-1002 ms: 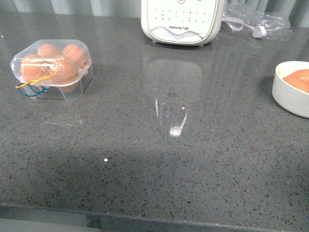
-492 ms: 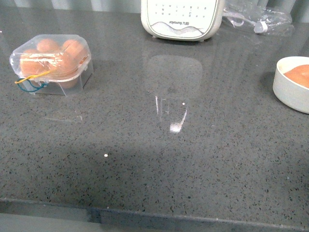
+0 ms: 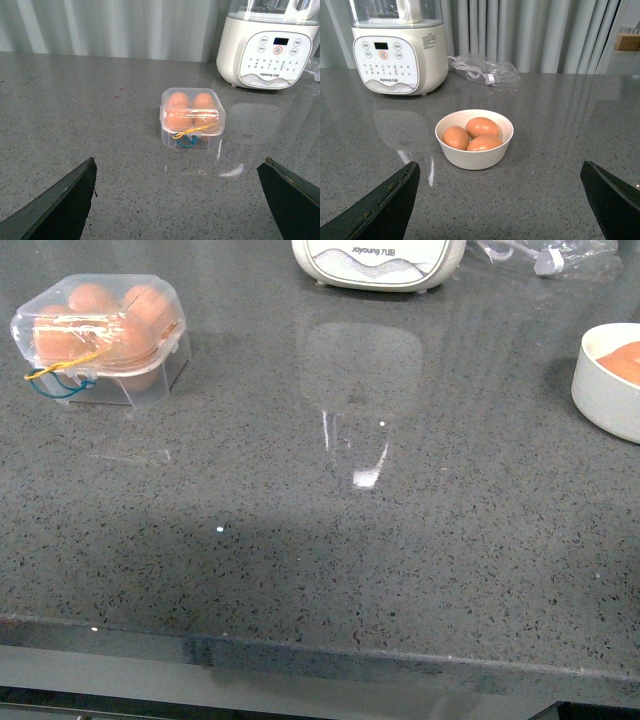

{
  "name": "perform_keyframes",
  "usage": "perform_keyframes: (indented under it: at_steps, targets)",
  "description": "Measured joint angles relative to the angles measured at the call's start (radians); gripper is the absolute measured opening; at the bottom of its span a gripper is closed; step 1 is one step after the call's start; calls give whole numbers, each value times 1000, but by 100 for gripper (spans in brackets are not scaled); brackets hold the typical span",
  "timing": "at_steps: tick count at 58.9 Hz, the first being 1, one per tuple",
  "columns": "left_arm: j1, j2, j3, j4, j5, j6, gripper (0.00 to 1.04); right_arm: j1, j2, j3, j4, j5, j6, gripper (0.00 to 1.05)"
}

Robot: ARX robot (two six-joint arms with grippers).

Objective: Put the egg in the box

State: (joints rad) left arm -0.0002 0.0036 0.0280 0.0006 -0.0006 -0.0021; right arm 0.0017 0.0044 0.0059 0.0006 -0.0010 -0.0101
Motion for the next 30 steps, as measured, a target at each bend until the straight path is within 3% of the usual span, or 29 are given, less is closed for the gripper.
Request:
perform_keyframes:
  at_steps: [30]
  targets:
    - [0, 0, 0, 0, 0, 0, 98, 0, 0, 0, 0, 0, 0, 97]
